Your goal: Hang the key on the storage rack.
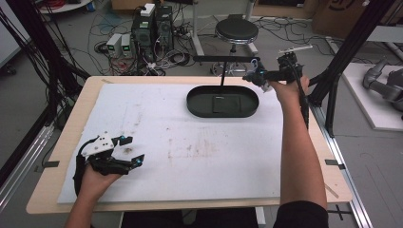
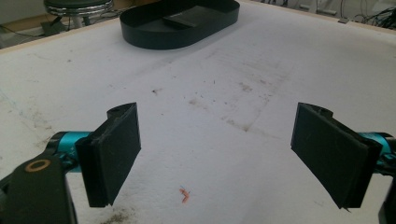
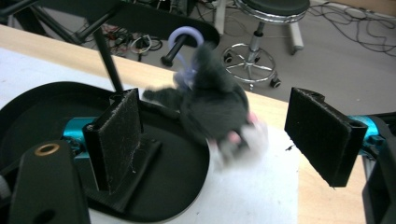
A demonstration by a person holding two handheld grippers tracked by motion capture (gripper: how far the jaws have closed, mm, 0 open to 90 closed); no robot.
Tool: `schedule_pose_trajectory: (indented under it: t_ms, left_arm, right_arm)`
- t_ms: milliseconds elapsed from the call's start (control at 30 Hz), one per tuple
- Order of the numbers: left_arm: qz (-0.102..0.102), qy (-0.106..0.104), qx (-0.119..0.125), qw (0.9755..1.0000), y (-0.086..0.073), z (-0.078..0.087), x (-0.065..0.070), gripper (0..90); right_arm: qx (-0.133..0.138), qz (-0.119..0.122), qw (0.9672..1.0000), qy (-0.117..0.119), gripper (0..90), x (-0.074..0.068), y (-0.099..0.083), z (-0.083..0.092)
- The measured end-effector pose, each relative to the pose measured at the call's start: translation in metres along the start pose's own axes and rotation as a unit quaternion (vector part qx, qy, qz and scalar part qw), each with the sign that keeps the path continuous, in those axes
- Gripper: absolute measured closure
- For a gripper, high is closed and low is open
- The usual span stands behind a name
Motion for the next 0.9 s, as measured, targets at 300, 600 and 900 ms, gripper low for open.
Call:
schedule_pose_trajectory:
  t_ms: [300, 600, 900]
  left_arm:
    - [-0.006, -0.004, 0.000, 1.0000, 0.002, -0.002, 0.003, 15.8]
    - [-0.006, -0.006, 0.001, 1.0000, 0.003, -0.002, 0.006, 15.8]
    - [-0.007, -0.009, -0.002, 0.9999, 0.003, -0.005, 0.008, 15.8]
  right_arm:
    - [-0.001, 0.021, 0.9996, 0.016, 19.1, -0.010, -0.006, 0.022]
    - [0.019, 0.032, 0.9987, 0.036, 19.1, -0.022, -0.015, 0.045]
    - [0.012, 0.030, 0.9968, 0.073, 19.1, -0.030, -0.061, 0.045]
Point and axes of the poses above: each handheld gripper's, and its own axes: z roughly backward along the jaws, y roughly out of its top, x roughly to its right, the point moved 6 cm from there along -z, roughly forward along the jaws, and after that the axes turned 4 degrees about z, right-handed, at the moved point
